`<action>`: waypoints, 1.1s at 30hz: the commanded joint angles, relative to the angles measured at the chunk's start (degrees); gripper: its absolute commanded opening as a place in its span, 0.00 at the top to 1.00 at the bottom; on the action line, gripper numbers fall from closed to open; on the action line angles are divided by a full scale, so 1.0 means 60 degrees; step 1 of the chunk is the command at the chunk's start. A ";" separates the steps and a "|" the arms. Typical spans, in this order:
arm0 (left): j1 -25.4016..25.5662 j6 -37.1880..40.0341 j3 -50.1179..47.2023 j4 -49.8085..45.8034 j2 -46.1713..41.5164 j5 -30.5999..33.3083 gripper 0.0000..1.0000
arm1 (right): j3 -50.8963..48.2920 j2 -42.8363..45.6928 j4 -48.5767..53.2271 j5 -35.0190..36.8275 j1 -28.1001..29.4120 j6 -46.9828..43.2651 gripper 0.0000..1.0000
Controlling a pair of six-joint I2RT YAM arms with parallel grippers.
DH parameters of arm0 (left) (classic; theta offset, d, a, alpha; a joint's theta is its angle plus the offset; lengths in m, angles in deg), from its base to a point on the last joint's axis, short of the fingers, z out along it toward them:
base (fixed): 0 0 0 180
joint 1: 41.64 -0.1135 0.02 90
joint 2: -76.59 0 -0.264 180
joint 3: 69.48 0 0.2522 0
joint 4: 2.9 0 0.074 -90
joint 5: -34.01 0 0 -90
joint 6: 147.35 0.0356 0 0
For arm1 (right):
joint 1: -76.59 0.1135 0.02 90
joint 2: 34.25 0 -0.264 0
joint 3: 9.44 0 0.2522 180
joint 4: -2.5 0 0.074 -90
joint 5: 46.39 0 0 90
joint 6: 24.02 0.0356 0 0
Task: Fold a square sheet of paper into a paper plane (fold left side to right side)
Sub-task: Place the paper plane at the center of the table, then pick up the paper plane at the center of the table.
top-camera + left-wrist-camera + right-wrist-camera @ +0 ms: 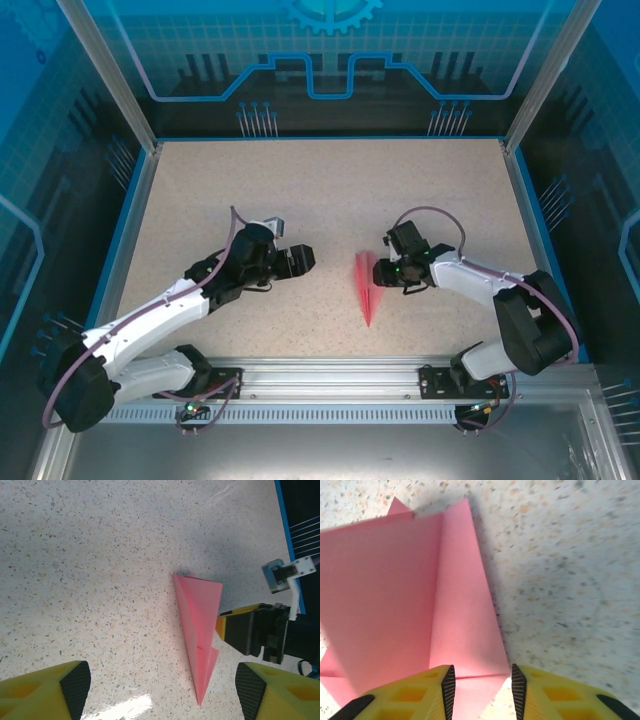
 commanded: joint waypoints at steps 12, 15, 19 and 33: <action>-0.0052 0.0411 0.0228 0.0010 0.0090 0.0012 0.16 | 0.0528 0.0817 0.1574 -0.0049 0.1506 0.0724 0.37; -0.0050 0.0430 0.0235 -0.0035 0.0059 0.0027 0.15 | 0.0551 0.0462 0.1534 -0.0051 0.1671 0.0786 0.38; -0.0054 0.0430 0.0222 -0.0065 0.0045 0.0053 0.15 | 0.0537 0.0062 0.1421 -0.0135 0.1789 0.0912 0.42; -0.0051 0.0533 0.0267 -0.0196 0.0034 0.0041 0.14 | 0.0789 -0.1419 0.0911 -0.0312 0.2033 0.1138 0.65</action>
